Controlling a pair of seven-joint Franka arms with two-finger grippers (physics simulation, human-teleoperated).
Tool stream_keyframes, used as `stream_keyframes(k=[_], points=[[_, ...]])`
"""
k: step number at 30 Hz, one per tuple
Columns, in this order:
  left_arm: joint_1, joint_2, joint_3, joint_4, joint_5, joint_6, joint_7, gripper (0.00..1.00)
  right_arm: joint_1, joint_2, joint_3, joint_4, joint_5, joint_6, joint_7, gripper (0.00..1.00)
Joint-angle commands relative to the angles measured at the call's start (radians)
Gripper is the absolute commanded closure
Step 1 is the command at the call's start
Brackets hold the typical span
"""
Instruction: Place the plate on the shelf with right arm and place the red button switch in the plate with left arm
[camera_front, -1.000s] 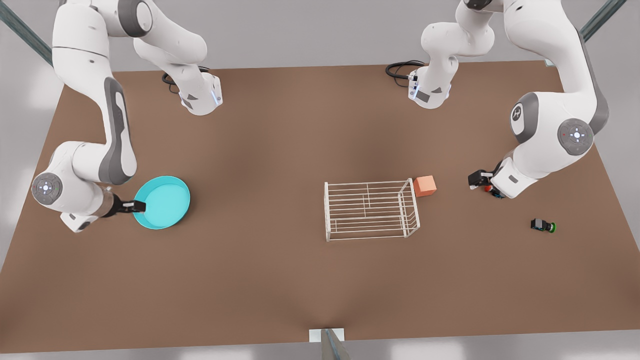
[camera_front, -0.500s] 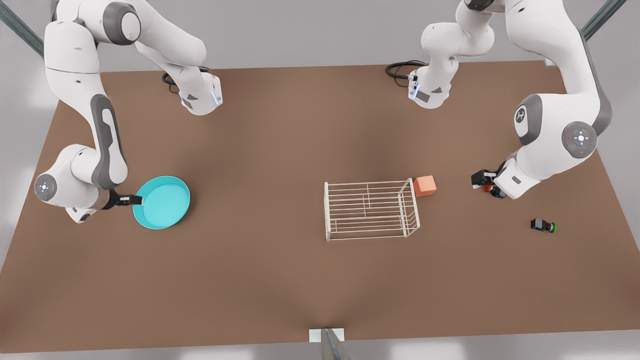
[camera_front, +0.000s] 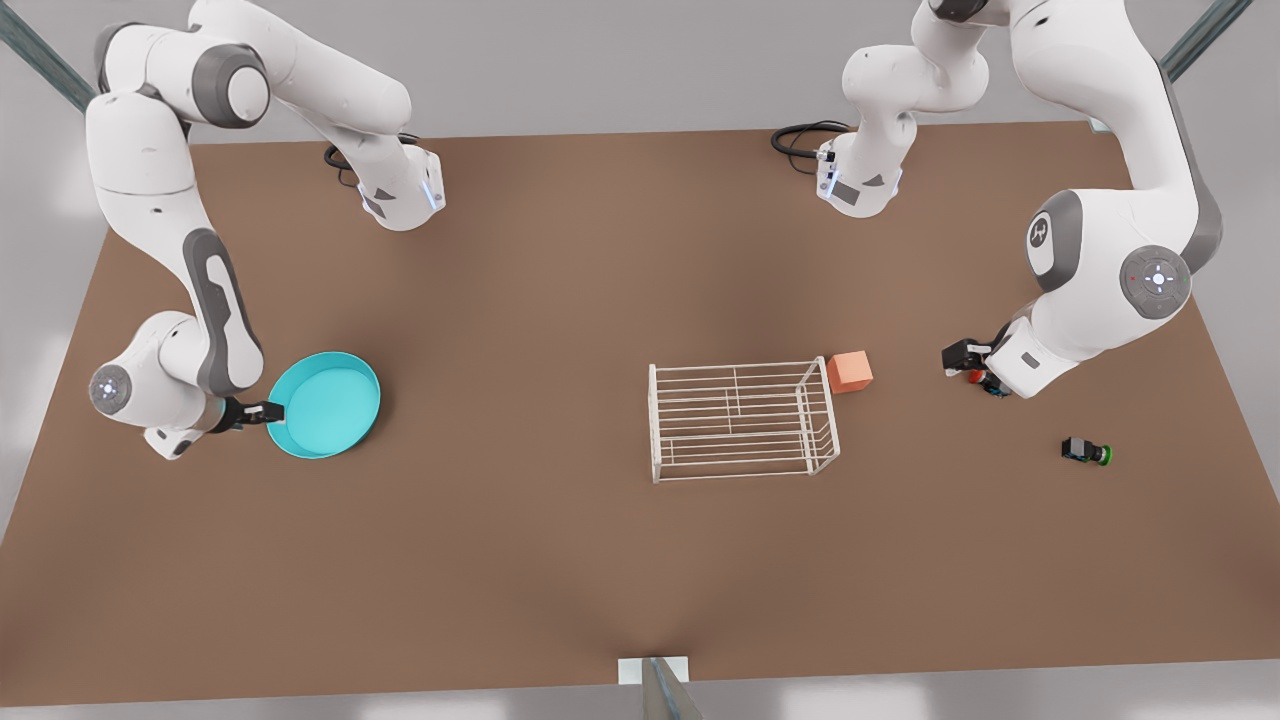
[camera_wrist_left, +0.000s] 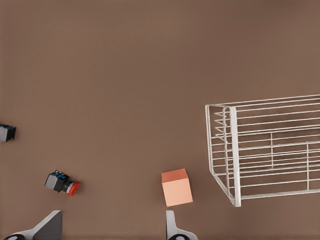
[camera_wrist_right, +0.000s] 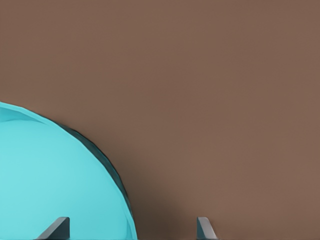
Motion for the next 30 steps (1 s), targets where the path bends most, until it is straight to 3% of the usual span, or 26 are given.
stream_keyframes(k=[1,7,11,18,28,30], points=[[0.0,-0.001,0.0,0.0,0.001,0.0,0.005,0.0,-0.008,0.006,0.01,0.002,0.022,0.015,-0.125,0.06],[0.008,0.002,0.002,-0.006,0.021,0.0,-0.001,0.0,-0.01,0.021,0.02,0.002,0.025,0.016,-0.124,0.24],[0.009,-0.013,0.002,0.0,0.021,-0.119,-0.001,0.0,-0.01,0.023,0.021,0.002,0.025,0.013,-0.124,0.45],[0.008,-0.068,-0.008,0.095,-0.037,-0.24,0.035,0.0,-0.123,0.036,0.119,0.002,0.025,0.001,-0.125,0.45],[0.038,-0.055,0.0,0.126,-0.106,-0.2,0.154,0.0,-0.295,0.053,0.25,0.002,0.025,-0.033,-0.145,0.46],[0.038,-0.064,0.0,0.126,-0.103,-0.195,0.155,0.0,-0.295,0.058,0.25,0.002,0.025,-0.039,-0.153,0.51]])
